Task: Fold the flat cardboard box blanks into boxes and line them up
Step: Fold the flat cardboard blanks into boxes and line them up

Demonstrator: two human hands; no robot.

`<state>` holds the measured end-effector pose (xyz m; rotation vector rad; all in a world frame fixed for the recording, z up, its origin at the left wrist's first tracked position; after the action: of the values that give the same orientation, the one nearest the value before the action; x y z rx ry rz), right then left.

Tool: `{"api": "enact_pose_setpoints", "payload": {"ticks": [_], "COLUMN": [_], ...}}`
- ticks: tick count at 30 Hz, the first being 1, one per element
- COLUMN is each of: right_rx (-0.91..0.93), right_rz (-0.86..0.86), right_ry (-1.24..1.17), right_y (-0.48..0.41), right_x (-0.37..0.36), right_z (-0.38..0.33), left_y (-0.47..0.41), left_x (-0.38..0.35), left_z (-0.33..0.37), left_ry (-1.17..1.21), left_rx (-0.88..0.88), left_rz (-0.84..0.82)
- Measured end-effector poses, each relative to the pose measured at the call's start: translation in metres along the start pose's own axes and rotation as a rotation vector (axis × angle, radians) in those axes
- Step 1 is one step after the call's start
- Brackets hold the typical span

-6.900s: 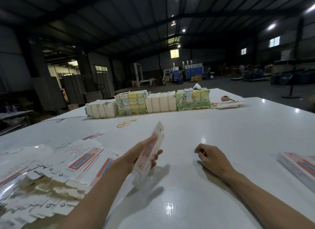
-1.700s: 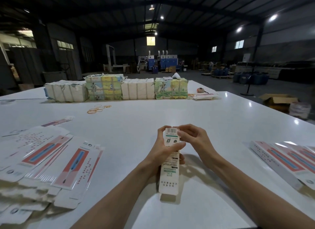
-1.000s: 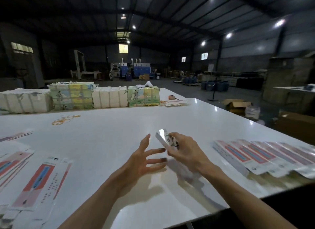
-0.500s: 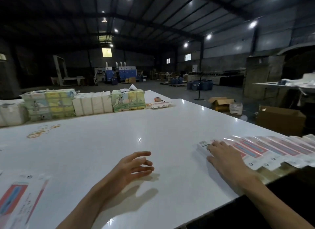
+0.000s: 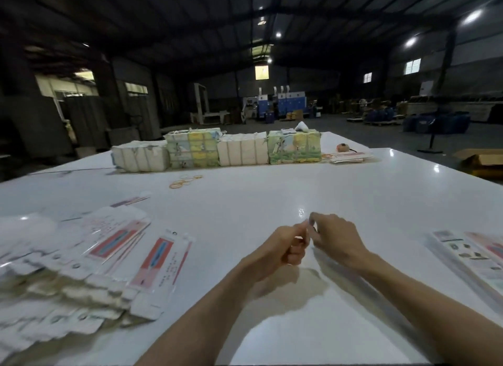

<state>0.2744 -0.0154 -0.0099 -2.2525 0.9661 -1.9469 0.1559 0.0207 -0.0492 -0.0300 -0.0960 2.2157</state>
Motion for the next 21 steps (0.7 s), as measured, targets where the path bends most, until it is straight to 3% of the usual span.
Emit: {"api": "enact_pose_setpoints", "payload": {"ticks": [5,8,10,15,21], "right_rx": [-0.013,-0.038,-0.048,-0.048,-0.051], "right_rz": [0.062,0.053,0.028,-0.028,-0.07], "right_ry": [-0.102,-0.195,-0.253,-0.356,-0.407], "right_y": [-0.004,-0.007,-0.009,-0.012,-0.011], "right_x": [-0.023,-0.028,-0.032,-0.037,-0.035], "right_z": [0.002,0.016,0.017,0.015,0.016], "left_y": [0.013,0.043,0.075,0.145,0.165], "left_x": [0.063,0.117,0.157,0.204,0.224], "left_z": [0.034,0.044,0.048,0.06,0.06], "left_ry": [-0.672,-1.163,-1.369,-1.711,-1.641], "left_rx": [0.019,0.191,0.346,0.646,0.741], "left_rz": [0.154,0.228,0.372,0.626,0.645]}}
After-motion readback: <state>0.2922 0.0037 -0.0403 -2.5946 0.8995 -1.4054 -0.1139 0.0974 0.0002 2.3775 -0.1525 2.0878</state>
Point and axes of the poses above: each hand's wrist, its own y-axis away from the middle knuckle, its own x-axis out of the back of the hand, z = x × y, the point moved 9 cm from there along -y, towards the middle knuckle, and after that the axes turned 9 degrees about -x, right-handed, at the moved point
